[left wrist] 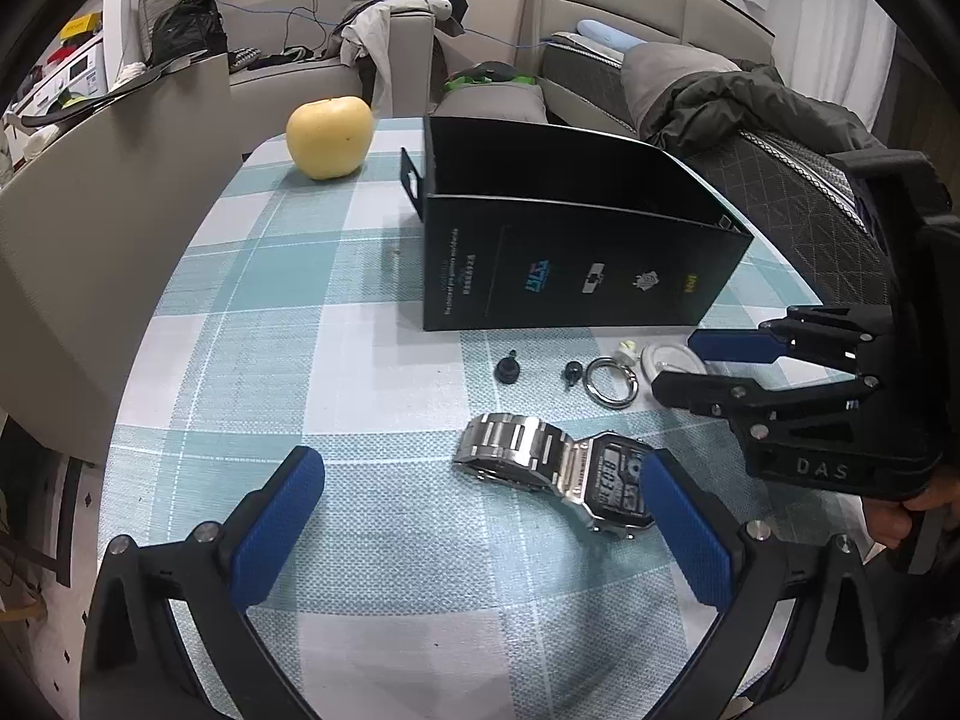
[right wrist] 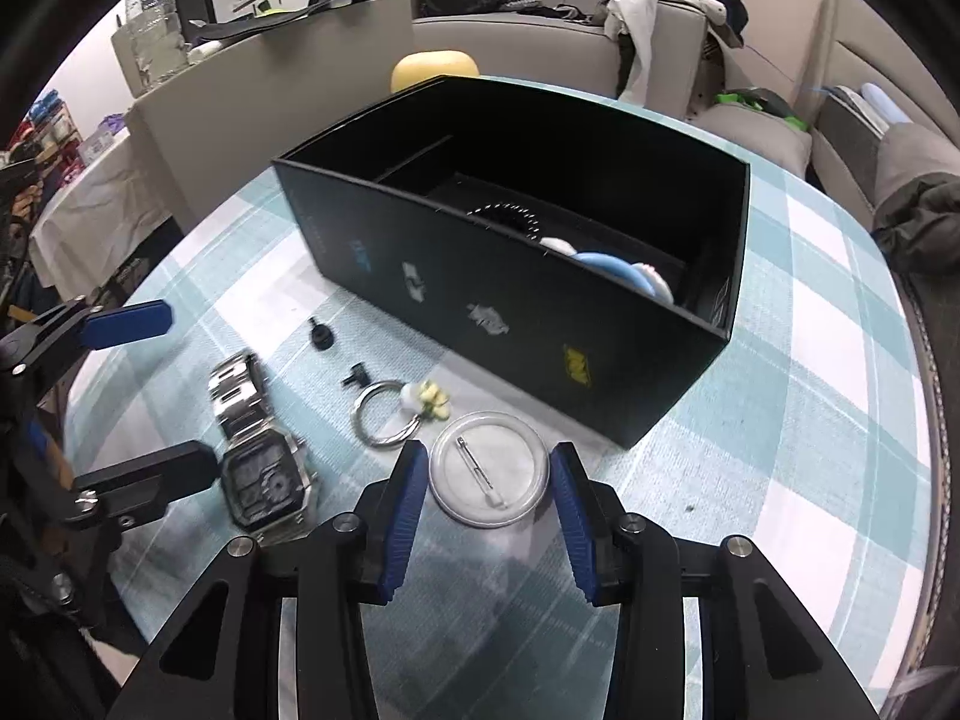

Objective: Organize jewelry
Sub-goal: 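Grasp the white disc with the right gripper while the left gripper grasps the silver watch, then lift the watch and disc and carry both over the black box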

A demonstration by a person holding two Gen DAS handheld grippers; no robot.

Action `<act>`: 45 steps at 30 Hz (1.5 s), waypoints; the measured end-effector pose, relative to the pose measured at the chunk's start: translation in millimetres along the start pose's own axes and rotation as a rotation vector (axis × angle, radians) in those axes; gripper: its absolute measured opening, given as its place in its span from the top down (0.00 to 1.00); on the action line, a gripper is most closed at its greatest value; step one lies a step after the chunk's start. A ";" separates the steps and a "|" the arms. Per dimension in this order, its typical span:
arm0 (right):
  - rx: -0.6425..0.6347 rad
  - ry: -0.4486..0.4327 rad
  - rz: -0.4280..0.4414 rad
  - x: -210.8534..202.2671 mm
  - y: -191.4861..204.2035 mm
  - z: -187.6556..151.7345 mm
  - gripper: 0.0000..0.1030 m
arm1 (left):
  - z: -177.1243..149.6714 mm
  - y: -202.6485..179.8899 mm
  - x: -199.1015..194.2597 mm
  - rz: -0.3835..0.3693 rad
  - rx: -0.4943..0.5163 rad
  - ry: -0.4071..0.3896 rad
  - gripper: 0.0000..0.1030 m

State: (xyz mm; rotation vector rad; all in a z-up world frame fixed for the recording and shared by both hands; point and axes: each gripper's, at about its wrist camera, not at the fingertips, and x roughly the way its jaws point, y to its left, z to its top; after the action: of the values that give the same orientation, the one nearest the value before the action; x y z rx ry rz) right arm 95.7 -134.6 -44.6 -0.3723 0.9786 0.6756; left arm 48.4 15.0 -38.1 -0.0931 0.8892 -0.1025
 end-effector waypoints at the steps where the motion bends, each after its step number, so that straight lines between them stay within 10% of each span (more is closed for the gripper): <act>1: 0.001 -0.001 0.004 -1.8 0.1 -1.8 0.60 | 0.6 -0.9 0.7 -0.003 0.004 0.003 0.01; 23: 0.038 -0.103 0.073 -46.4 -11.3 -5.3 0.60 | 2.1 -31.6 28.8 0.019 0.153 0.099 0.02; 25: 0.042 -0.112 0.076 -49.3 -11.7 -5.0 0.60 | 2.4 -34.1 25.4 0.002 0.170 0.087 0.17; 45: 0.052 -0.161 0.077 -63.9 -15.3 -3.8 0.60 | 15.3 -30.6 8.6 -0.086 0.131 -0.005 0.50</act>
State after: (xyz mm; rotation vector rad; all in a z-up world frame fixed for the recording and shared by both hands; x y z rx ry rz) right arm 79.2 -170.7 7.9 -0.2315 0.8585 0.7371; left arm 64.2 -15.8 -31.4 -0.0094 0.8719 -0.2406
